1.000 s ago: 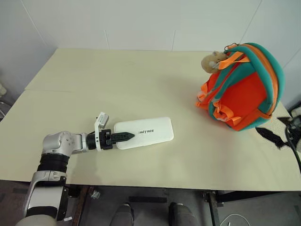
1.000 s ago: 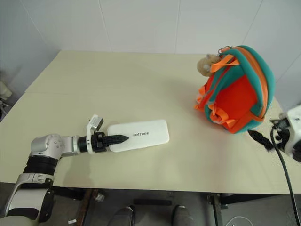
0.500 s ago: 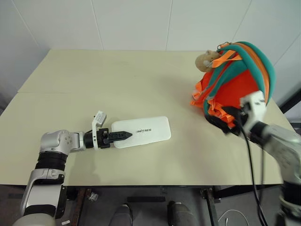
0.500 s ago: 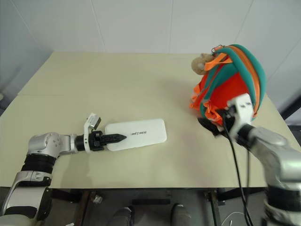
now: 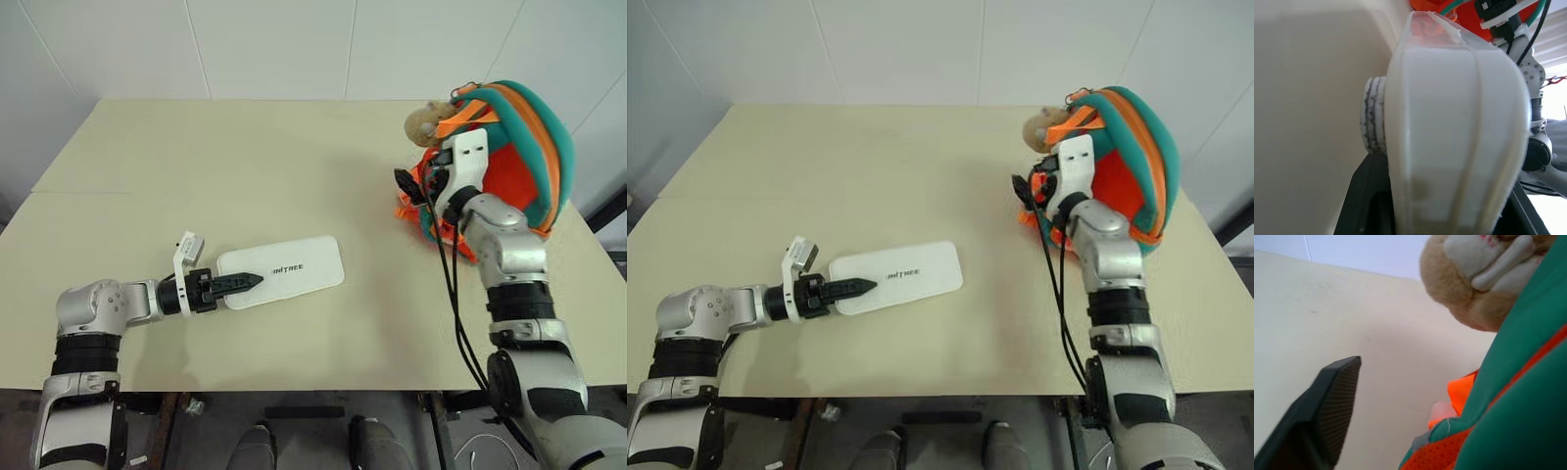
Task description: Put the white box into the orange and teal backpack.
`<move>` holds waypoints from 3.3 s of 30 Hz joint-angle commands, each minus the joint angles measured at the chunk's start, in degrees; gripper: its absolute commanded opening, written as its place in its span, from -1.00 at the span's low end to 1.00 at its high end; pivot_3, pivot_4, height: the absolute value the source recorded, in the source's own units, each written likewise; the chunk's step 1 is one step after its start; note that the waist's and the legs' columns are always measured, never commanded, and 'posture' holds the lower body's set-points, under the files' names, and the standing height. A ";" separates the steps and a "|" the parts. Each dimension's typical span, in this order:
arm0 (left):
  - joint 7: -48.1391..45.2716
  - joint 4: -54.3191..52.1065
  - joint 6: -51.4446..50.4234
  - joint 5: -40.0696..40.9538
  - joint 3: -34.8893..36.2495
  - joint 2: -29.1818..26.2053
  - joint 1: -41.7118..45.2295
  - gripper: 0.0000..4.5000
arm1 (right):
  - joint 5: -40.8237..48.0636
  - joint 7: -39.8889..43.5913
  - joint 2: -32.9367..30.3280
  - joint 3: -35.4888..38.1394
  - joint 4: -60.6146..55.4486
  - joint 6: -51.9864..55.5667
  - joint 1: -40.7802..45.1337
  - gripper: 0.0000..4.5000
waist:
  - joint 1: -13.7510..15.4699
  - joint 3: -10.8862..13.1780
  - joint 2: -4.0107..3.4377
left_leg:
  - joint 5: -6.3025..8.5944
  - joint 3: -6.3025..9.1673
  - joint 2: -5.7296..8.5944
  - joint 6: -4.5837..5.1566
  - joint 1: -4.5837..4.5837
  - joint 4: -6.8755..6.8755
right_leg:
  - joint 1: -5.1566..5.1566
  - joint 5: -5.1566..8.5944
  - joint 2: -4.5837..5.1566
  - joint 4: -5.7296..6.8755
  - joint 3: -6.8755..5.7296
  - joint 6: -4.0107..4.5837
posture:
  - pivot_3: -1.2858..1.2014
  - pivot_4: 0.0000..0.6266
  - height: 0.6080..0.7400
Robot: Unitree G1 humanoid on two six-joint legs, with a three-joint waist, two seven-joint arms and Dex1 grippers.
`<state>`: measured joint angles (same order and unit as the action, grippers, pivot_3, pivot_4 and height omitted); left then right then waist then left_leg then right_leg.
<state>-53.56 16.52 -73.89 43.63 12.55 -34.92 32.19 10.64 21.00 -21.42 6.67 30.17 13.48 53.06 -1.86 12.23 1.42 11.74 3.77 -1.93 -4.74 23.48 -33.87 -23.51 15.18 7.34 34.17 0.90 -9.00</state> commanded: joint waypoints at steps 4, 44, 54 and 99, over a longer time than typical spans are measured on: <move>2.07 -1.73 -0.52 1.03 2.67 -1.62 -1.25 -0.45 | 6.20 11.83 1.13 0.92 -6.39 -7.18 -2.29 -0.04 | -0.03 0.00 0.00 | -0.01 0.00 0.00 -0.02 -0.02 -0.01 | 0.01 0.00 0.00 0.02 0.01 -0.01 | 0.03 -0.52 1.00; -5.87 -31.39 27.59 9.40 15.31 -9.14 -15.94 -0.45 | 37.79 62.46 -22.00 -13.64 -34.37 41.50 -9.15 -0.99 | 0.22 -0.01 0.11 | 0.32 -0.38 -0.28 -0.07 -0.11 -0.25 | 0.00 0.03 -0.28 -0.22 0.32 0.23 | 0.03 -0.52 1.00; -15.30 -21.81 50.10 -10.75 0.42 -16.84 -9.71 -0.45 | 38.05 60.64 -20.46 -12.94 -35.45 42.17 -9.55 -0.99 | 0.29 -0.02 0.11 | 0.36 -0.50 -0.40 -0.08 -0.14 -0.28 | 0.00 0.12 -0.44 -0.30 0.51 0.46 | 0.03 -0.52 1.00; -30.25 -6.17 50.79 -22.43 -12.51 -11.00 18.66 0.91 | 34.69 57.21 -15.65 -12.54 -34.51 38.39 -9.92 -1.00 | 0.02 0.04 0.03 | 0.51 -0.65 -0.79 -0.02 -0.11 -0.89 | -0.16 0.07 -0.96 0.38 1.01 0.10 | 0.03 -0.52 1.00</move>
<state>-82.80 13.26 -24.02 19.41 -2.34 -44.19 51.89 45.26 77.88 -37.22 -6.03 -4.08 52.29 42.94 -1.85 12.28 1.46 12.25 3.12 -2.72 -4.77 23.38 -34.82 -23.66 15.26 6.38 34.55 1.91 -8.90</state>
